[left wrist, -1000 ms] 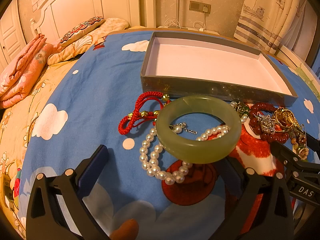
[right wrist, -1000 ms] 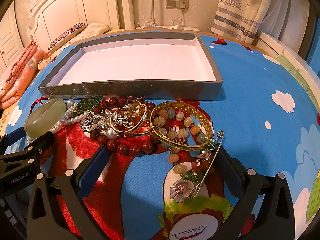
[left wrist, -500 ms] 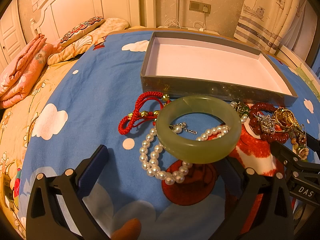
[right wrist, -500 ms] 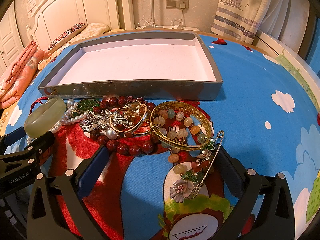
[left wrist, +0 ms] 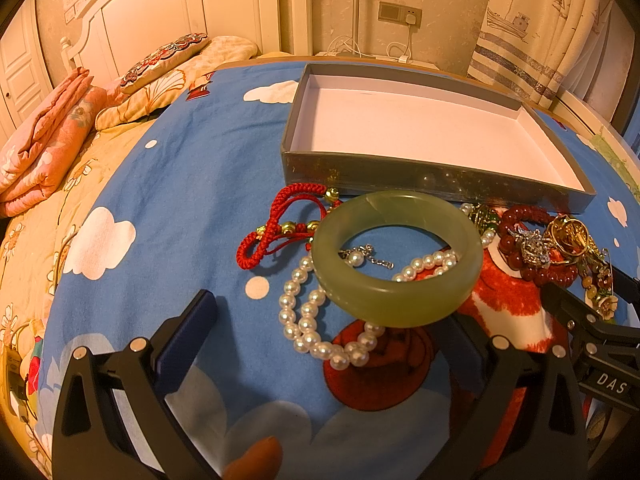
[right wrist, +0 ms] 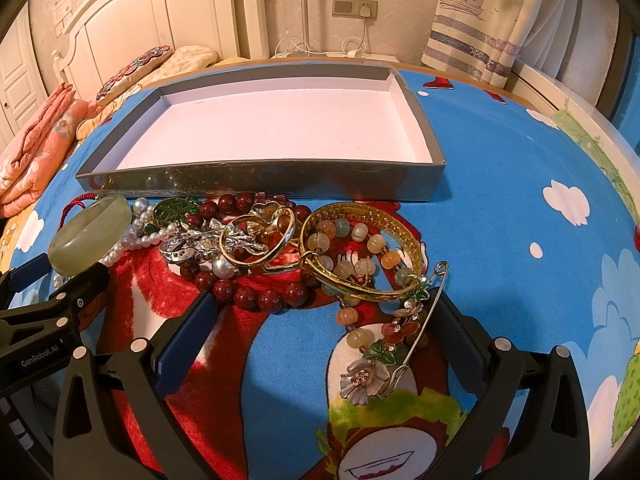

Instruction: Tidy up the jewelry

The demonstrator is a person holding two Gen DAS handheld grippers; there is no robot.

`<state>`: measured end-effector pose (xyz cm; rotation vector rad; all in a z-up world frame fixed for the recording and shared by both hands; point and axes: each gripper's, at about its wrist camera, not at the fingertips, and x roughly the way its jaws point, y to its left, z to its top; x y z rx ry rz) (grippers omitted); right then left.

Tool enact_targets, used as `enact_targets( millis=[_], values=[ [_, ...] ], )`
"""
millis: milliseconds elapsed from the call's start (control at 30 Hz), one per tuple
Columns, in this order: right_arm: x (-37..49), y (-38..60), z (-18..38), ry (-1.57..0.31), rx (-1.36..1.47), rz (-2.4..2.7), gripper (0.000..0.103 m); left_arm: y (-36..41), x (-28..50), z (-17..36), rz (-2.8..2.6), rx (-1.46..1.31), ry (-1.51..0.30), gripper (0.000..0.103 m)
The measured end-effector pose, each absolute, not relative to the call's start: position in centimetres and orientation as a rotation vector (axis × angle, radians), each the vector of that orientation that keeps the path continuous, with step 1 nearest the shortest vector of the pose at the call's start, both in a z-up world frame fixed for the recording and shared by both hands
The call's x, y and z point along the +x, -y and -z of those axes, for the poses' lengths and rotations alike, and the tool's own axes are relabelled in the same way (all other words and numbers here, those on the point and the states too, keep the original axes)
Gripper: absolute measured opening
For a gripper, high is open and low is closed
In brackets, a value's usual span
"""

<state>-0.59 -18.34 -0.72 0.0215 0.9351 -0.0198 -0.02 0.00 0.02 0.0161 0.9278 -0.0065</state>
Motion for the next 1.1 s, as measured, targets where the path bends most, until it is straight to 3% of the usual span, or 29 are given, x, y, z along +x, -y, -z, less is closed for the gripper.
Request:
enact_targets(
  millis=[1100],
  values=[
    [-2.2, 18.8, 0.5, -1.012, -0.063, -0.156, 0.099, -0.5, -1.6, -0.2, 0.094, 0.025, -0.943, 0.101]
  ],
)
